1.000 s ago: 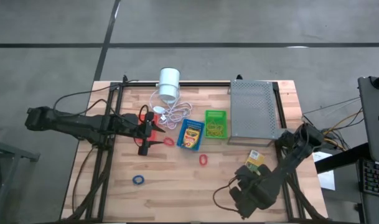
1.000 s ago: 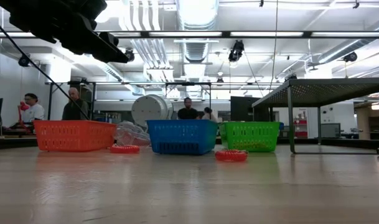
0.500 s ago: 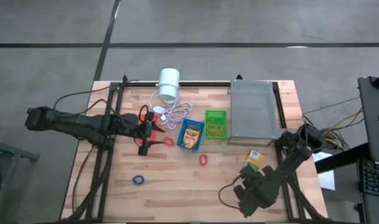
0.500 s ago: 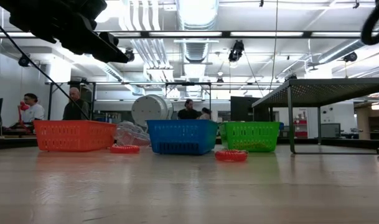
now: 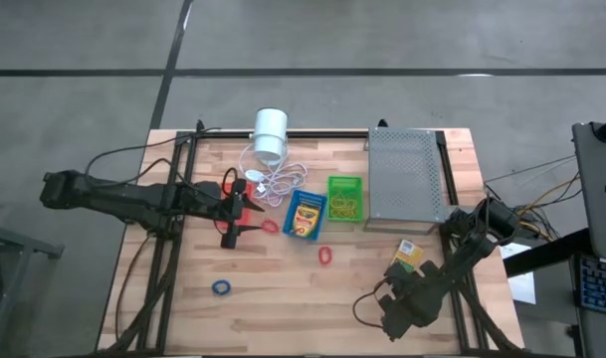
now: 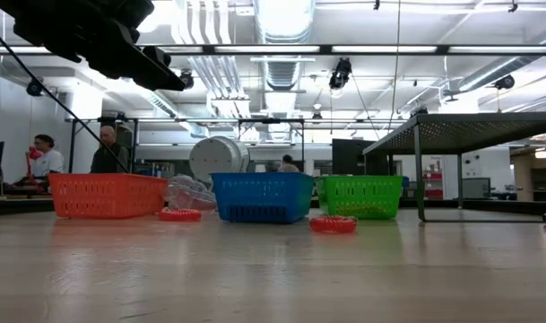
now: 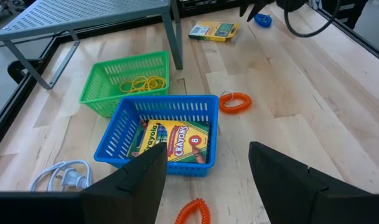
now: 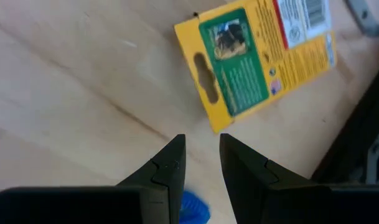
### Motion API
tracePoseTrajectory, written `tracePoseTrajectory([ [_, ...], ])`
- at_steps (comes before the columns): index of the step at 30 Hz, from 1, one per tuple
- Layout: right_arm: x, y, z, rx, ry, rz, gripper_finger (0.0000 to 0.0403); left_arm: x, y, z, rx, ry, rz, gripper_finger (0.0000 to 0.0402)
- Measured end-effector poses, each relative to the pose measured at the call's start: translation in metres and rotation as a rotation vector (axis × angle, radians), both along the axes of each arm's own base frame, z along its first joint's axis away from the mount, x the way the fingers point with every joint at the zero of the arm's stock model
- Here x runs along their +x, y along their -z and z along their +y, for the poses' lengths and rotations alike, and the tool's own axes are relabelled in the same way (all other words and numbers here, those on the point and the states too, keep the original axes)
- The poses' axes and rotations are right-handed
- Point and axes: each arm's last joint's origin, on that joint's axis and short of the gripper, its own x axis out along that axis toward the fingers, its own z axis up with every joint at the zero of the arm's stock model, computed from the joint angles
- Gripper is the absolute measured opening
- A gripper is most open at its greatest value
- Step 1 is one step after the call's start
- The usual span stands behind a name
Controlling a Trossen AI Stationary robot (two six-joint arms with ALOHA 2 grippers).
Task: Pick & Place Office Desk Supplies
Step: Put the pack of crayon into the blue bin
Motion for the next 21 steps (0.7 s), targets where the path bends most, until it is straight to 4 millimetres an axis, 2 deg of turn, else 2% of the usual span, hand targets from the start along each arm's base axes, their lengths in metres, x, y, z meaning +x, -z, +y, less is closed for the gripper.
tracePoseTrajectory([
  [13, -0.002, 0.026, -0.017, -0.001, -0.081, 0.005, 0.0096, 0.0, 0.0, 0.0, 0.0, 0.0, -0.001, 0.023],
  [21, -0.001, 0.025, -0.019, -0.014, -0.097, 0.012, 0.0093, 0.0, 0.0, 0.0, 0.0, 0.001, -0.001, 0.023],
])
